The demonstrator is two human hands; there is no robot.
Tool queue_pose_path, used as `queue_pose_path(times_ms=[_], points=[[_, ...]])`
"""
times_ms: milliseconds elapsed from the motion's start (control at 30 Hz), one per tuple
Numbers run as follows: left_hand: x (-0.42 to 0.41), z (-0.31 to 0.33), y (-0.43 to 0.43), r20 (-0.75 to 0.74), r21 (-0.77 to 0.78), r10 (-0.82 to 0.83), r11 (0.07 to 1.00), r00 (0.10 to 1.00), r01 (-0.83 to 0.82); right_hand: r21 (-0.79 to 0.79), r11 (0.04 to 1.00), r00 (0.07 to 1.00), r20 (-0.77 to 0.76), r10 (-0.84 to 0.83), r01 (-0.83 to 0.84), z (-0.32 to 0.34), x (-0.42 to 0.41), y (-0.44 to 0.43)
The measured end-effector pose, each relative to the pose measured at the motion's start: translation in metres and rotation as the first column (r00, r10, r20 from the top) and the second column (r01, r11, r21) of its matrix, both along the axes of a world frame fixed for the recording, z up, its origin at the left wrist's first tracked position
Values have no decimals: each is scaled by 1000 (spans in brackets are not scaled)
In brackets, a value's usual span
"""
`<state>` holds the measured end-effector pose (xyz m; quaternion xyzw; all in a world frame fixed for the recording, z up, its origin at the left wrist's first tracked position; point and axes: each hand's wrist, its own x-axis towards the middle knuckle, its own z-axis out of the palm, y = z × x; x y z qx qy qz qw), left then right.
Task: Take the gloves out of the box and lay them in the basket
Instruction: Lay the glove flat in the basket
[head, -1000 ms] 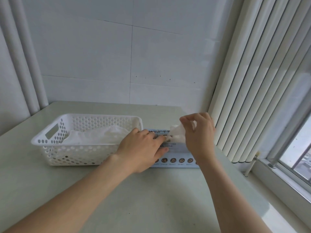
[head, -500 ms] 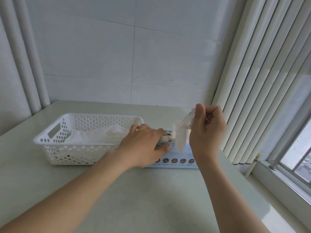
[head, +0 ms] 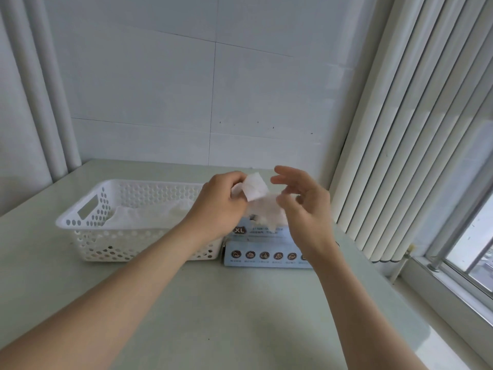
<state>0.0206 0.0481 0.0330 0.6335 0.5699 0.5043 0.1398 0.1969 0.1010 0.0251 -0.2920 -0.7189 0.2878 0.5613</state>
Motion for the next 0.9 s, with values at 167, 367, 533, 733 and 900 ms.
queue_pose_path(times_ms=[167, 367, 533, 733, 900], points=[[-3, 5, 2, 289, -110, -31, 992, 957, 66, -65, 995, 975, 214, -58, 73, -10, -3, 3], [-9, 3, 7, 413, -96, 58, 995, 909, -20, -150, 989, 998, -61, -10, 0, 0, -5, -3], [-12, 1, 8, 434, -84, 107, 993, 895, -78, -281, 952, 984, -157, 82, -124, 6, -2, -8], [-21, 4, 8, 440, -101, 171, 985, 882, -140, -480, 843, 965, -206, 160, -242, 6, 0, -2], [-31, 2, 10, 314, -116, 299, 954, 901, -276, -504, 699, 861, -291, 416, -508, 9, 8, -5]])
